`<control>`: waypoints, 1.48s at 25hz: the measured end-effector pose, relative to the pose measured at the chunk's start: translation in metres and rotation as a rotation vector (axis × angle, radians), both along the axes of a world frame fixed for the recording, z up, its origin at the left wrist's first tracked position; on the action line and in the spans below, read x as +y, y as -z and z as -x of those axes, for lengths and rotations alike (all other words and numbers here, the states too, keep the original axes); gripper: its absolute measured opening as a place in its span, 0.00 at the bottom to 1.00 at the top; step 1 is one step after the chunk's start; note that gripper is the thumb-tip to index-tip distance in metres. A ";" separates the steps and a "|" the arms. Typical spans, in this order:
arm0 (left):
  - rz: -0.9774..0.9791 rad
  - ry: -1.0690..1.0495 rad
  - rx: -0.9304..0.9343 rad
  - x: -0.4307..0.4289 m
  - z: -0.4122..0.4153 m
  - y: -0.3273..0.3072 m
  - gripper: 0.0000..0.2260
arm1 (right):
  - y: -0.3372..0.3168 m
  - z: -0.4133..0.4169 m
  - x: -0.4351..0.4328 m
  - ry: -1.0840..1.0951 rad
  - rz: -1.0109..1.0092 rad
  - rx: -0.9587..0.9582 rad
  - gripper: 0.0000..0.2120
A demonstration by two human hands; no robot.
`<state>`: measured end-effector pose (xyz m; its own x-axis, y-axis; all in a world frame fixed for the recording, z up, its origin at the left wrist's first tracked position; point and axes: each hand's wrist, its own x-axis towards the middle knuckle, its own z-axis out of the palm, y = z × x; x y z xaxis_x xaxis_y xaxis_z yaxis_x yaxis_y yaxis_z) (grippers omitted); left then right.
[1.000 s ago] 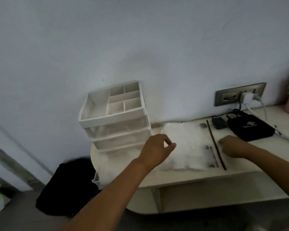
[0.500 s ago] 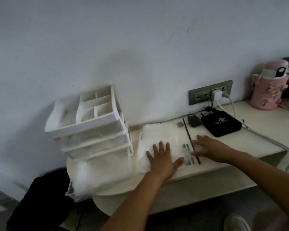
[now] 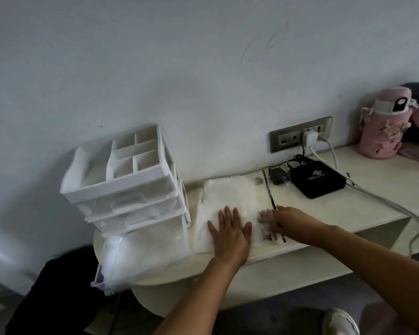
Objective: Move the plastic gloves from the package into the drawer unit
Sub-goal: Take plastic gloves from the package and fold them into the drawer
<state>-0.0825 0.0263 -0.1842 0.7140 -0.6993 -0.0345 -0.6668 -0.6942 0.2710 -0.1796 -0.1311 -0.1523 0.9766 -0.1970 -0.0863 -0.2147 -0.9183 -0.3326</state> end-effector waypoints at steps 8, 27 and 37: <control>0.059 0.119 -0.037 0.010 0.005 -0.004 0.38 | -0.005 -0.005 0.002 0.139 0.061 -0.167 0.13; 0.113 0.178 0.109 -0.012 0.008 -0.018 0.40 | -0.035 -0.015 -0.003 0.924 -1.379 -0.201 0.07; 0.197 0.209 0.137 -0.018 0.005 -0.014 0.40 | -0.046 -0.010 -0.012 0.707 -0.814 -0.221 0.11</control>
<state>-0.0877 0.0080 -0.1704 0.5519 -0.8334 0.0303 -0.7376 -0.4709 0.4839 -0.1694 -0.1430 -0.1068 0.6758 -0.6813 -0.2812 -0.4665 -0.0999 -0.8789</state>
